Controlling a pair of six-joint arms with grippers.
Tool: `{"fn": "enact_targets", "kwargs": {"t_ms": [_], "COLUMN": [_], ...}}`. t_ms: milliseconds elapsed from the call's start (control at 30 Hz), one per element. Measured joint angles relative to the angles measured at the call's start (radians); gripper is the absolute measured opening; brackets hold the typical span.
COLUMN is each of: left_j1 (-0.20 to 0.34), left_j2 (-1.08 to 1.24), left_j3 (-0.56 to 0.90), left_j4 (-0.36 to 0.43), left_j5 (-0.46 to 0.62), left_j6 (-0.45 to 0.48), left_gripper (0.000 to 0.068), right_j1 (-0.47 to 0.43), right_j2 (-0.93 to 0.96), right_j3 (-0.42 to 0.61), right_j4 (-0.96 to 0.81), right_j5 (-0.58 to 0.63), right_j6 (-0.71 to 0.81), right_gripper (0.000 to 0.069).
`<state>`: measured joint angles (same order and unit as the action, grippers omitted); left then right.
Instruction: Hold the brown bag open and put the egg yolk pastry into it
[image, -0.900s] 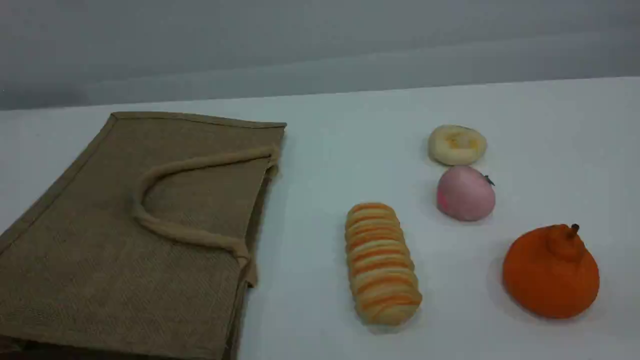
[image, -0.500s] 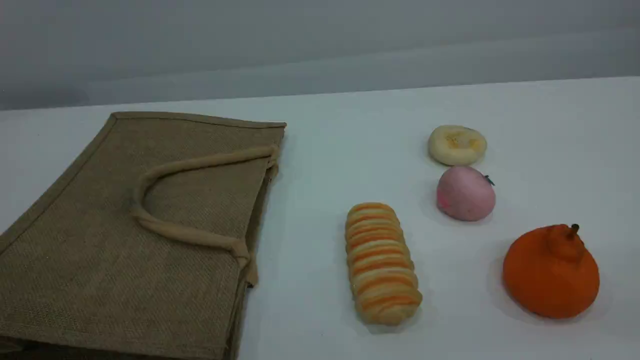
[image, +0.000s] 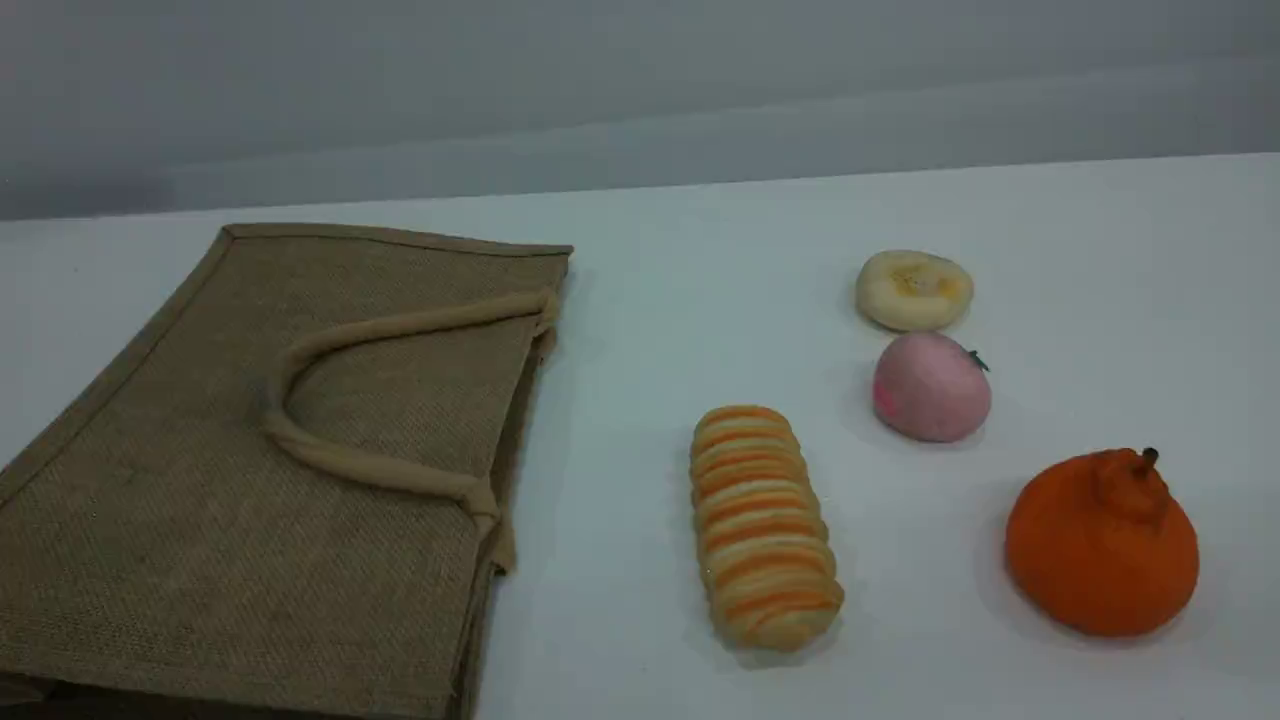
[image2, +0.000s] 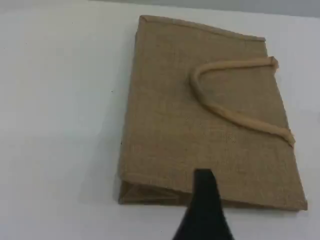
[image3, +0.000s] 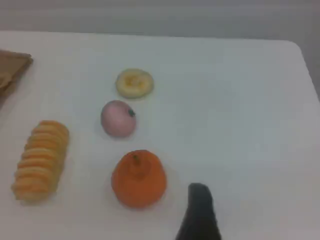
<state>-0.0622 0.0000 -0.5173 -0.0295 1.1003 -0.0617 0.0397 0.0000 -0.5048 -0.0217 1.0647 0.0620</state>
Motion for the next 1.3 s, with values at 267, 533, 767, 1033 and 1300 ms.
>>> {"fn": "enact_targets", "kwargs": {"t_ms": [267,533,767,1033,1300], "left_j1": [0.0,0.0,0.0,0.0,0.0], "left_j2": [0.0,0.0,0.0,0.0,0.0], "left_j3": [0.0,0.0,0.0,0.0,-0.002], "left_j4": [0.0,-0.01,-0.032,-0.08,-0.11], "left_j5": [0.0,0.0,-0.006,-0.017,-0.03], "left_j6": [0.0,0.0,0.0,0.0,0.001], "left_gripper": [0.0503,0.0503,0.0503,0.0503,0.0503], "right_j1": [0.0,0.0,0.0,0.0,0.0], "right_j2": [0.0,0.0,0.0,0.0,0.0], "right_j3": [0.0,0.0,0.0,0.0,-0.002], "right_j4": [0.0,0.0,0.0,0.0,0.001], "right_j5": [0.0,0.0,0.0,0.0,-0.002], "right_j6": [0.0,0.0,0.0,0.0,-0.011], "right_gripper": [0.0481,0.0481,0.0481,0.0481,0.0481]}}
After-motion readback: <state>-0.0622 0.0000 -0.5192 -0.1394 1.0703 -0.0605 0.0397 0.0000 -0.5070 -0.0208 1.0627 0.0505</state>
